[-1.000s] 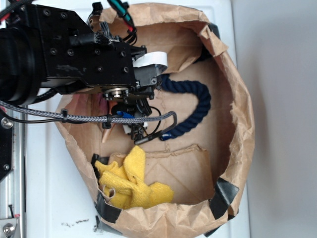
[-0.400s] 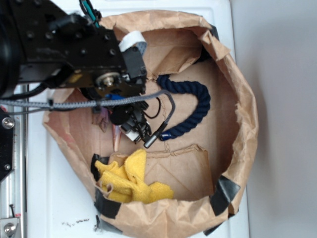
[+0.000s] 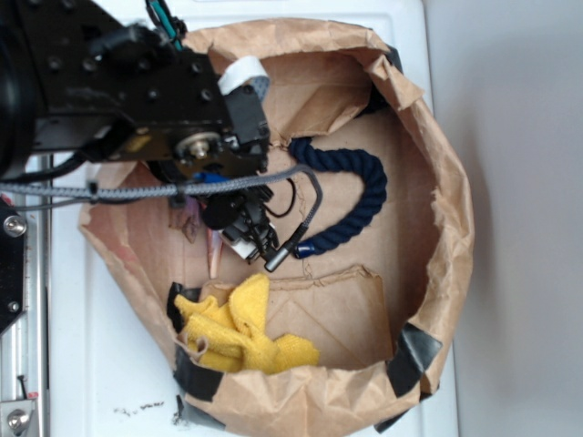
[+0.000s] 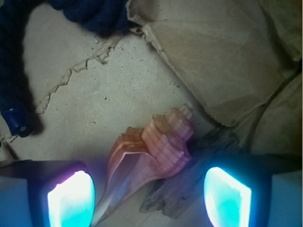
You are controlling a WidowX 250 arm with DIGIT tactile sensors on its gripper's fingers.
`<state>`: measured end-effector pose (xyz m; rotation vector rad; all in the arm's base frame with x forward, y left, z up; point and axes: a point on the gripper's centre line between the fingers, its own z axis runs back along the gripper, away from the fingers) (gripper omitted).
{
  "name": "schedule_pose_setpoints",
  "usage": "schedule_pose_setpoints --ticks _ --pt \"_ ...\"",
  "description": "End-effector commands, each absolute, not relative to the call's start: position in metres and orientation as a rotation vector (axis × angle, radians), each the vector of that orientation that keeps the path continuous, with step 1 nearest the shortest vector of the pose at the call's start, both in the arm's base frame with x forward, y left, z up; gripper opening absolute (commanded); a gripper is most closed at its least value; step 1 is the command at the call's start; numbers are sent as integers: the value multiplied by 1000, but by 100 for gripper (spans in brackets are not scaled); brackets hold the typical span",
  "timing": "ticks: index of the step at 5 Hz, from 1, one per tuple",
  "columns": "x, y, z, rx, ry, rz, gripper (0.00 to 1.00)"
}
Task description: Grab the shell.
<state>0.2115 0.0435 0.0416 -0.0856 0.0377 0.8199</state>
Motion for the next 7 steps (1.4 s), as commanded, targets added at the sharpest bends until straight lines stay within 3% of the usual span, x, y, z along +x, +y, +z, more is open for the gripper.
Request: schedule_pose_setpoints --ticks 1,3,4,7 --pt "230 48 40 -100 -16 910 100" --pt "244 42 17 -39 -65 872 100" --pt "242 42 14 -39 -62 868 0" --pt "237 48 28 -79 -91 865 0"
